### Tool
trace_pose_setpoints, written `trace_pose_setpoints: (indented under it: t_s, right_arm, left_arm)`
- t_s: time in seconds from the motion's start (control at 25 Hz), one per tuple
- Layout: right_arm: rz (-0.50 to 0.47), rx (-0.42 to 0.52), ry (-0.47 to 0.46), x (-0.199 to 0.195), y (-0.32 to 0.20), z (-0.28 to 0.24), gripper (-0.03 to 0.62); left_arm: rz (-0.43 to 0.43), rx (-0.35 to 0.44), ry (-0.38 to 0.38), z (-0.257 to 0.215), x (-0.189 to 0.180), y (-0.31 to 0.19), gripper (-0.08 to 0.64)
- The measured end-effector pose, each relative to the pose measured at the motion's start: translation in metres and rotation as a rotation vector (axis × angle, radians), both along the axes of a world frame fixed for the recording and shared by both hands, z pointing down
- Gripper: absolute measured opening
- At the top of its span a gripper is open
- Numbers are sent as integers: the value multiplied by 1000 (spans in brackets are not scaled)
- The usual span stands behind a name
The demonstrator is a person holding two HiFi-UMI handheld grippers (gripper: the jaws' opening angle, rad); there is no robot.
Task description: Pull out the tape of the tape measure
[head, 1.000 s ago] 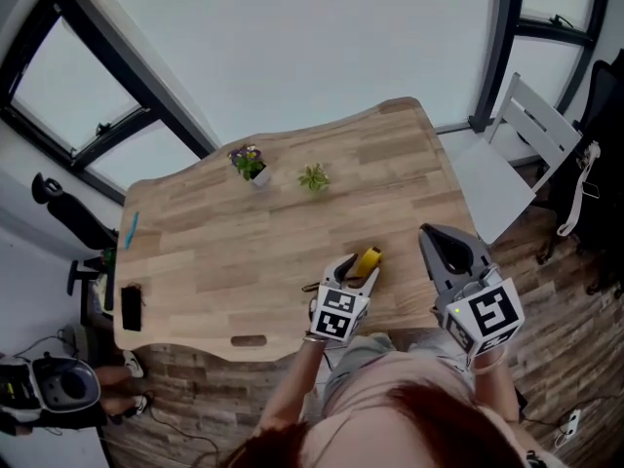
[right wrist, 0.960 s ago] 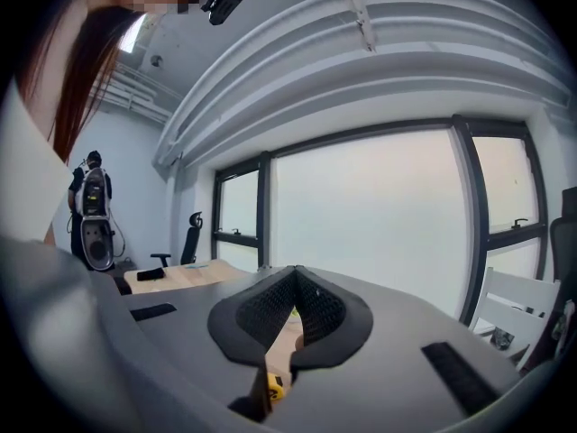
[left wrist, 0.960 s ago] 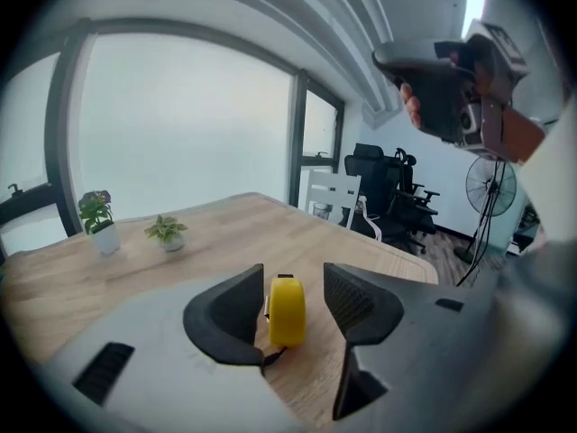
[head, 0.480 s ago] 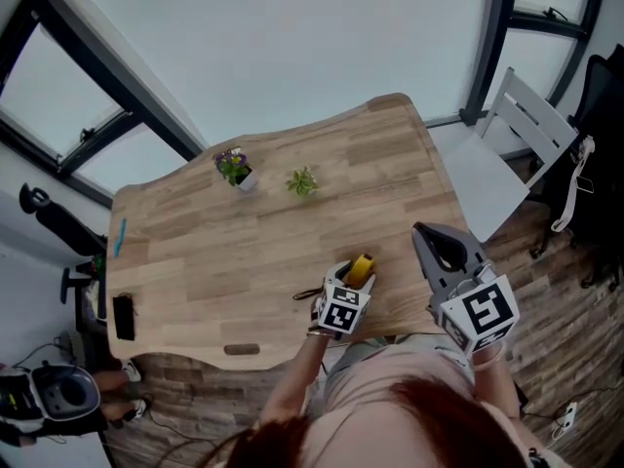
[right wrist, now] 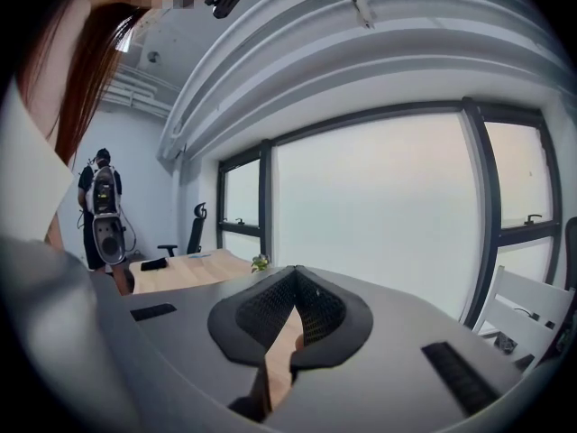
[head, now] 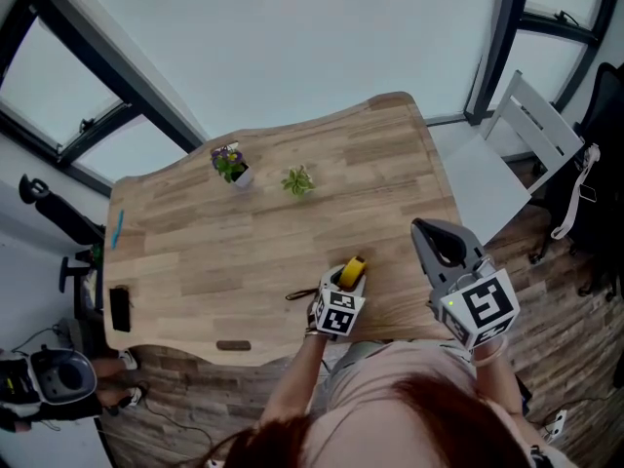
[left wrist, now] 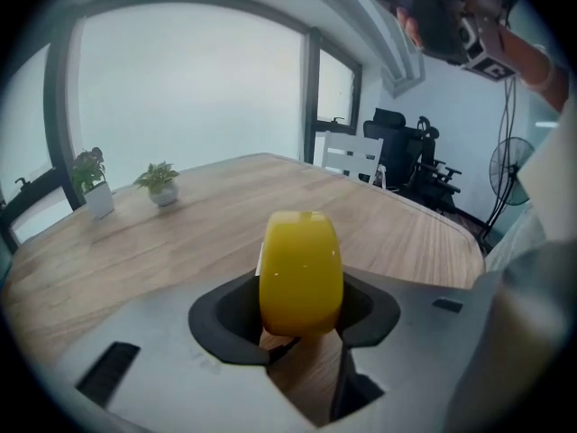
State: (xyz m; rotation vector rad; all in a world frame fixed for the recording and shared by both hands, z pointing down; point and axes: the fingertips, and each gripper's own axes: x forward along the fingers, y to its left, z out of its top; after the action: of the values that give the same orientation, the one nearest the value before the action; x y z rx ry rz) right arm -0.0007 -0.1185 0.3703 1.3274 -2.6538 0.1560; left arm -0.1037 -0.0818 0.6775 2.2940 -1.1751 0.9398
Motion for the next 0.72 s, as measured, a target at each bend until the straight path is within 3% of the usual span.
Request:
trace_pose_setpoints:
  t_s: [0.32, 0.72]
  right_arm:
    - [-33, -14, -5, 5, -9, 9, -5]
    - [-65, -3, -32, 4, -16, 8, -5]
  left_arm:
    - [-62, -14, 41, -9, -1, -6, 169]
    - [-141, 80, 106, -65, -6, -34, 170]
